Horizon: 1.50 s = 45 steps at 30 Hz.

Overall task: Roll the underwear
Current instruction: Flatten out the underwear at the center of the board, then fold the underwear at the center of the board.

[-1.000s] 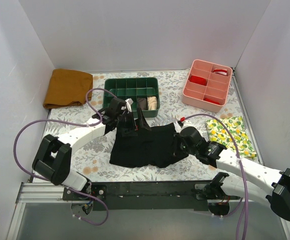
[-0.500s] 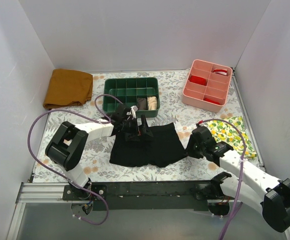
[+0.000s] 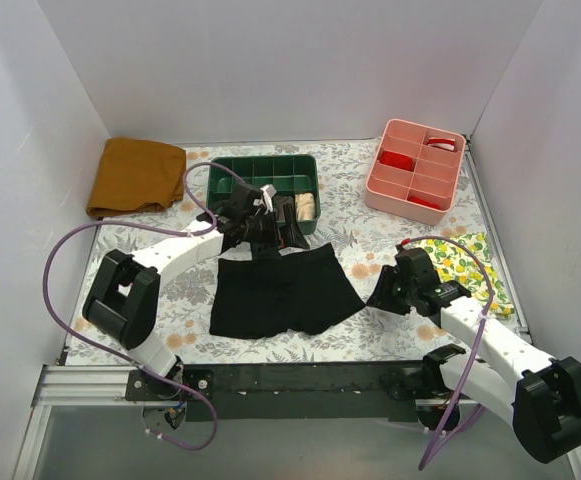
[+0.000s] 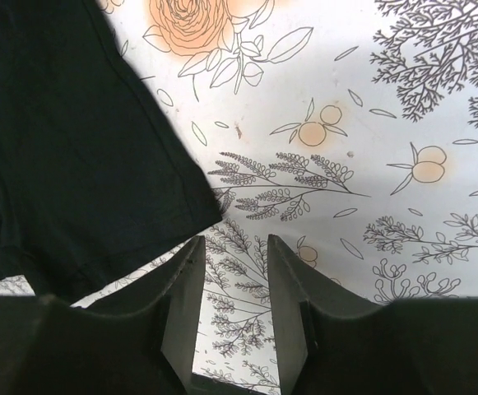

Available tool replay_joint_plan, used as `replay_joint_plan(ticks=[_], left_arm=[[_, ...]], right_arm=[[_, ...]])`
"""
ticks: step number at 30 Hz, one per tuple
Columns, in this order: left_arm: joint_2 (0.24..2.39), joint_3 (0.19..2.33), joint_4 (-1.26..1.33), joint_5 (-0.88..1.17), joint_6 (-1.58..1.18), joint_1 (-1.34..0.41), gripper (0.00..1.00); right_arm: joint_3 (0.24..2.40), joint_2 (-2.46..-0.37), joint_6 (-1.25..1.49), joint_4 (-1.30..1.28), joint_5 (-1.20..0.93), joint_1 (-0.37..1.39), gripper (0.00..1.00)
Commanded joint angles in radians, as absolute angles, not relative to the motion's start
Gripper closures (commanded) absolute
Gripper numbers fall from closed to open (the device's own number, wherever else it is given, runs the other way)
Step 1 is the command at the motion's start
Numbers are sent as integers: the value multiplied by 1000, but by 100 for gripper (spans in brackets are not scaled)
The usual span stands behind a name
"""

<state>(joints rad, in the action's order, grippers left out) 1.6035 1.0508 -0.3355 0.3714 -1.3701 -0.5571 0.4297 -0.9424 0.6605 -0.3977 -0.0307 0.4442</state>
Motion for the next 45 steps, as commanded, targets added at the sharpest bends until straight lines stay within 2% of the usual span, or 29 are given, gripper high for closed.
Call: replay_joint_plan(ticks=[1,7,10,14,21,26,31,34,45], left_arm=[[1664,1123,-330,557,-1403,-548,2],[1735,1124,-166,701,-1479,-561,2],[1778,1198,-156,669,-1491,-601,3],[1877,1371,-318,537,-1456,-643,17],[2075,1721,-627,230,-1381,-733,34],[2181,1879,-781,89,-1341,-761,40],[2224,1942,-869,43,-1328,-769,44],[2273,2011,-935,23,-1322,-770,50],[2370,2157,-988,37,-1348,-784,50]], right_arm=[[471,-954,608,-374,-67,411,55],[453,-980,583,-338,-115,374,57],[443,-997,575,-308,-164,367,57],[445,-1009,563,-299,-184,362,57],[476,-1006,522,-342,-161,357,58],[486,-994,505,-357,-150,357,58],[497,-974,496,-373,-149,356,58],[505,-974,489,-371,-153,354,58],[517,-1019,466,-347,-202,356,58]])
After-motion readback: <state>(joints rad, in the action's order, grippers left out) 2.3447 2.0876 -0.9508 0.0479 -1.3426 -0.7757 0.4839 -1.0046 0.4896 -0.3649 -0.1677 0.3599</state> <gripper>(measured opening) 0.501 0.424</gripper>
